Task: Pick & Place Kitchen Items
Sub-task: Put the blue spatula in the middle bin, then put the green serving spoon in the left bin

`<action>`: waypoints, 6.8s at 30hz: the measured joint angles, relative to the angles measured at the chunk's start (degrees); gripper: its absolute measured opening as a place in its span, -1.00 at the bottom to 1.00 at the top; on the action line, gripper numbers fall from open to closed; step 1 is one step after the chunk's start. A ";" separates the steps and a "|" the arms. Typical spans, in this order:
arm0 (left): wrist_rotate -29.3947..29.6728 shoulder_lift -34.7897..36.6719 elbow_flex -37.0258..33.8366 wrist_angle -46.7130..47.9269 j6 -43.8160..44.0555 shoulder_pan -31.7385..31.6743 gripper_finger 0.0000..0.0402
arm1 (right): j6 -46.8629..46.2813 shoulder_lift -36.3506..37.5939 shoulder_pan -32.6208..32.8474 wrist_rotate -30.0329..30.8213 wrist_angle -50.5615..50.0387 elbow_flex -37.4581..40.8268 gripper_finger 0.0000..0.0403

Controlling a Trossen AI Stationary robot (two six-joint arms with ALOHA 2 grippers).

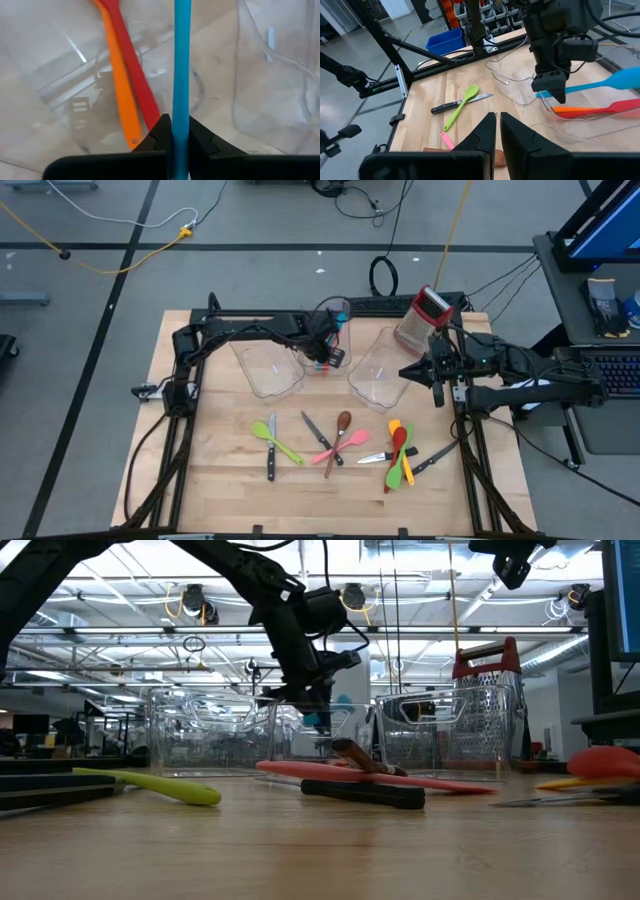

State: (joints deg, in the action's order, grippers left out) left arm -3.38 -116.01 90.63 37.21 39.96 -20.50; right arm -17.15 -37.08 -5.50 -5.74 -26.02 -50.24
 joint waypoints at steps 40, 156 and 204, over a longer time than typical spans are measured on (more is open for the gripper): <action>-1.42 5.48 -0.04 0.63 -8.05 -2.84 0.11 | -0.90 -0.02 -0.01 0.00 0.02 0.00 -0.90; 9.54 58.29 -49.13 -34.36 -6.39 29.27 0.14 | 22.73 -36.83 33.20 10.20 -14.35 5.16 -0.23; 9.54 58.25 -49.09 -32.99 -10.03 29.27 0.14 | 14.51 -41.07 33.21 0.39 2.08 5.14 -0.23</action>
State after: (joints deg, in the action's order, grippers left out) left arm 6.15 -57.76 41.54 4.22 29.93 8.78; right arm -2.64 -78.15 27.72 -5.34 -23.94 -45.10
